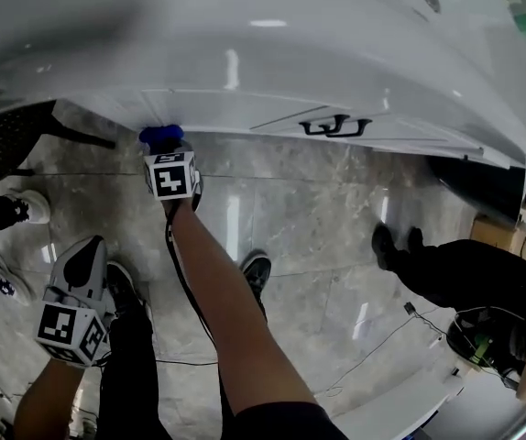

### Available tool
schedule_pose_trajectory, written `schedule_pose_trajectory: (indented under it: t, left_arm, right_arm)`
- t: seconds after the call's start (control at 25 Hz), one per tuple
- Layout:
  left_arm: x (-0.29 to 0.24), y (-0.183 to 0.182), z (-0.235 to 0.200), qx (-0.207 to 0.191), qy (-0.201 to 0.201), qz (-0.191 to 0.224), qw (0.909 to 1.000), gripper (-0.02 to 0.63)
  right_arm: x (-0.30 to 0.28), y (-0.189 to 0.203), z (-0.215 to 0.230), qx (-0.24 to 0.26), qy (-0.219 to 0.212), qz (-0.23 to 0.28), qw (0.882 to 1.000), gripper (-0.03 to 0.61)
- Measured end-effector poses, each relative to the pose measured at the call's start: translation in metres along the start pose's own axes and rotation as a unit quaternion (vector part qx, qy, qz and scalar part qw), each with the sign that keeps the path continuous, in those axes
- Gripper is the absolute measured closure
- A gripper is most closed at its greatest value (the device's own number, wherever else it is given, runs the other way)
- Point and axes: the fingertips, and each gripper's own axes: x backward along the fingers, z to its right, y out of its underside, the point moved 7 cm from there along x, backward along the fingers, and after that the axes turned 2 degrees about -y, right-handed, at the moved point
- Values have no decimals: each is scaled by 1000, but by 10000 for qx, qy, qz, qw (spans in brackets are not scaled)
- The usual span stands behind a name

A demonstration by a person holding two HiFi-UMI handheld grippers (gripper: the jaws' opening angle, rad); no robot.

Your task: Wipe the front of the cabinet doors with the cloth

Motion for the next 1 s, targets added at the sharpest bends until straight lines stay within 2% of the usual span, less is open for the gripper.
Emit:
schedule_pose_trajectory:
  t: [0.12, 0.28, 0.52, 0.64, 0.76, 1.0]
  left_arm:
    - [-4, -11, 9, 26, 13, 78, 10000, 615]
    - [-19, -32, 47, 51, 289, 233, 9993, 615]
    - [-34, -60, 107, 296, 594, 339, 9972, 615]
    - [-42, -73, 132, 250, 698, 435, 9963, 615]
    - [-46, -79, 150, 298, 679, 430, 9963, 615]
    - [-39, -105, 175, 456, 571, 532, 9959, 614]
  right_arm:
    - [12, -2, 32, 78, 238, -44, 9997, 526]
    - [39, 2, 82, 113, 572, -187, 9981, 527]
    - [77, 12, 149, -297, 965, -118, 9948, 526]
    - [100, 12, 172, -251, 1075, -86, 9939, 526]
    - [137, 19, 178, -380, 1091, -24, 9933, 527]
    - [214, 10, 146, -365, 548, 268, 9975, 526]
